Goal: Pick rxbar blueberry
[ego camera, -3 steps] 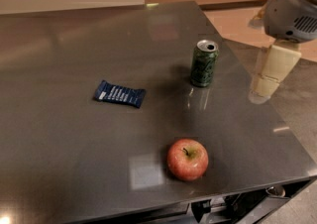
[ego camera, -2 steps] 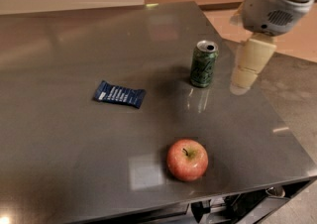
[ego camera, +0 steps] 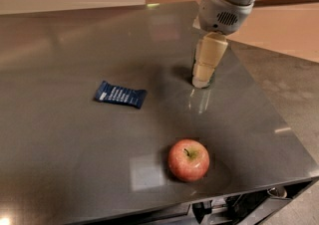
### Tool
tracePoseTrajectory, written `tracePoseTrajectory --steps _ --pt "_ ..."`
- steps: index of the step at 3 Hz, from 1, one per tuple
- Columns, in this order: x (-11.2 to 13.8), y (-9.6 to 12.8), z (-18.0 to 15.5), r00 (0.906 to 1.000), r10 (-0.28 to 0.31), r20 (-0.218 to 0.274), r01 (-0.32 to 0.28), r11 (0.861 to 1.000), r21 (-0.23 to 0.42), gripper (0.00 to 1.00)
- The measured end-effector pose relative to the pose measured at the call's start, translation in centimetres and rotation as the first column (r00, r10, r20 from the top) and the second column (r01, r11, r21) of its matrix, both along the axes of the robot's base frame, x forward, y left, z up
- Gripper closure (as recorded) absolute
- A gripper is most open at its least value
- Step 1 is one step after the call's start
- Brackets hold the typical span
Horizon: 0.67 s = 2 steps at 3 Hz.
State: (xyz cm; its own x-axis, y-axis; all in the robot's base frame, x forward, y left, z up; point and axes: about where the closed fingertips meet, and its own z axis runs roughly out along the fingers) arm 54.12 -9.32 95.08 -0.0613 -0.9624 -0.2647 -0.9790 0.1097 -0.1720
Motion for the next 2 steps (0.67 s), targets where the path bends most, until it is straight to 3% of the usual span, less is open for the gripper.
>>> tracePoseTrajectory --steps 2 --pt "1.5 6.4 -2.5 0.997 0.061 -0.046 -0.06 0.998 0.038 0.0"
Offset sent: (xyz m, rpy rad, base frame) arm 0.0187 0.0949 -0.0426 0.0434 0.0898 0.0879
